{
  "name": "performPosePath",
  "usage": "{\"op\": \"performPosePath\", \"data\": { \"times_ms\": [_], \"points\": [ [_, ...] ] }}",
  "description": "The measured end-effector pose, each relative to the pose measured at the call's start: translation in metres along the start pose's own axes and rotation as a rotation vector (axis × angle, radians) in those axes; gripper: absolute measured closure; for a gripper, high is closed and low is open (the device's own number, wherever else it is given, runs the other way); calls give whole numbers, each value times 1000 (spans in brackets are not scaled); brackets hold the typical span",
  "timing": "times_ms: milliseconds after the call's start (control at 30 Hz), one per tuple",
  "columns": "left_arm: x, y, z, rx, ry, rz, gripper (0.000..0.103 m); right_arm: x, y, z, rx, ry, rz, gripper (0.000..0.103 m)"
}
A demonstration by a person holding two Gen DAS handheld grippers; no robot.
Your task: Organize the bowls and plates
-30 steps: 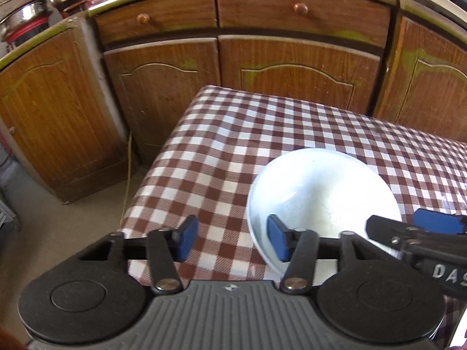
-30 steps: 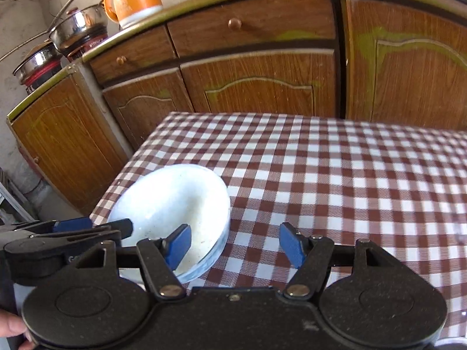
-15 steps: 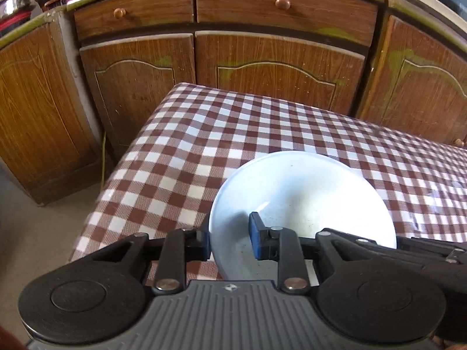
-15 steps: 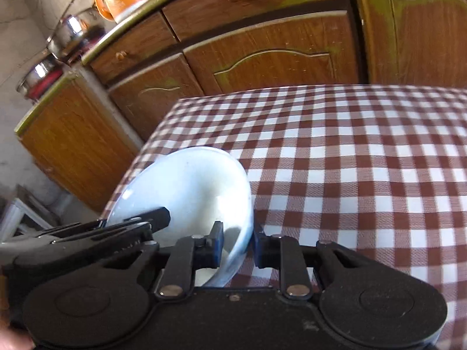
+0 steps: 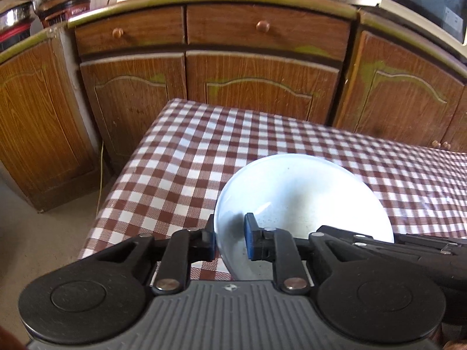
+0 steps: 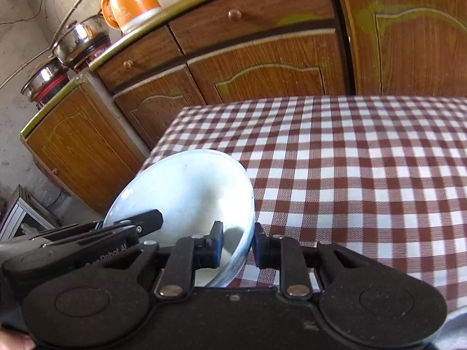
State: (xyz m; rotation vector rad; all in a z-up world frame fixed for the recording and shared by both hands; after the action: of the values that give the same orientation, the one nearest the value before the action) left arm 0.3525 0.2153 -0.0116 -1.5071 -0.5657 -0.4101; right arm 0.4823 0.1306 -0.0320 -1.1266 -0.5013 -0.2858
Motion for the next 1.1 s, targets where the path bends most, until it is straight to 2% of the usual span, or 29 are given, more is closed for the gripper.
{"op": "performPosePath", "data": {
  "times_ms": [600,1100],
  "points": [
    [-18,-97,-22,11,11,-85,84,-25,-111,26,-7,-29,-95,76],
    [-33,-150,-24,15,1,-136,84,-48,-172,49,-6,-55,-142,76]
  ]
}}
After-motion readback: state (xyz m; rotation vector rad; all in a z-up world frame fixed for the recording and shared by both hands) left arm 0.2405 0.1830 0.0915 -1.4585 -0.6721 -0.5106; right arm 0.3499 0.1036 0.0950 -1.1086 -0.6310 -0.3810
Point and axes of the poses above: each gripper's, at about its wrist camera, not at the fingertips, and y roughly the way its jaws point, z to its left, x to its top, the point moved 1 cm from there along y, roughly the way its jaws point, and after that the axes turned 10 degrees about z, right-handed, at the moved point
